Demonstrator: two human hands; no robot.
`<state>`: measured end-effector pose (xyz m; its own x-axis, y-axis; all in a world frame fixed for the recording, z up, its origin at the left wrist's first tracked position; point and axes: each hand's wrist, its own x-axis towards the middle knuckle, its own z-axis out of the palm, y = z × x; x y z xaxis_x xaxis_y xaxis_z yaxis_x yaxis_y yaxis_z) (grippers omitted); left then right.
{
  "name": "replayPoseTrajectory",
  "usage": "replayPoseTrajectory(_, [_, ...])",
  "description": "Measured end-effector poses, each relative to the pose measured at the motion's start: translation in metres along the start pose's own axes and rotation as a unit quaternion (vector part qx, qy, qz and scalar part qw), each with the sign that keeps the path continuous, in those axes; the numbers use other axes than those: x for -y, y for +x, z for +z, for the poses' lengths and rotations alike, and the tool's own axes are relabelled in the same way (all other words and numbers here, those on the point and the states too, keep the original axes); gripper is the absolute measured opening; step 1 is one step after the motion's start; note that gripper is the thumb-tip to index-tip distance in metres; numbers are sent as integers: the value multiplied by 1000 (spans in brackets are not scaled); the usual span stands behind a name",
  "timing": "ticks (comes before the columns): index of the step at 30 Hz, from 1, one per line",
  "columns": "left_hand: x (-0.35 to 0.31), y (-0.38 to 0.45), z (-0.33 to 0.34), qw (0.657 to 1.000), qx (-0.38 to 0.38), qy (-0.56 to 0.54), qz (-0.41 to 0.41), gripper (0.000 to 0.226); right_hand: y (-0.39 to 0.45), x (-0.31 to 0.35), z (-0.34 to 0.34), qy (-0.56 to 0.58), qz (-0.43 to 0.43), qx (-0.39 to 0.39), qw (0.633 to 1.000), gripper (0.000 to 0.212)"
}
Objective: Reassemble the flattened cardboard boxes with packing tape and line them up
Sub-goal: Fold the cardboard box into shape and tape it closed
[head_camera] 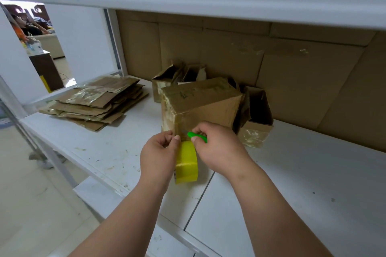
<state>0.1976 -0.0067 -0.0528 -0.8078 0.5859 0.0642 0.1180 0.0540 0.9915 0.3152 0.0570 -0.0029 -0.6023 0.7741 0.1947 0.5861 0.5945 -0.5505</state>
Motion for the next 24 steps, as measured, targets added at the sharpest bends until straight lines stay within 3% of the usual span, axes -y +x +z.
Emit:
replayPoseTrajectory(13, [-1, 4, 2, 1000, 1, -14, -1, 18, 15, 5, 1, -38, -16, 0, 999, 22])
replayPoseTrajectory(24, [9, 9, -4, 999, -5, 31, -30, 15, 14, -21, -5, -11, 26, -27, 999, 23])
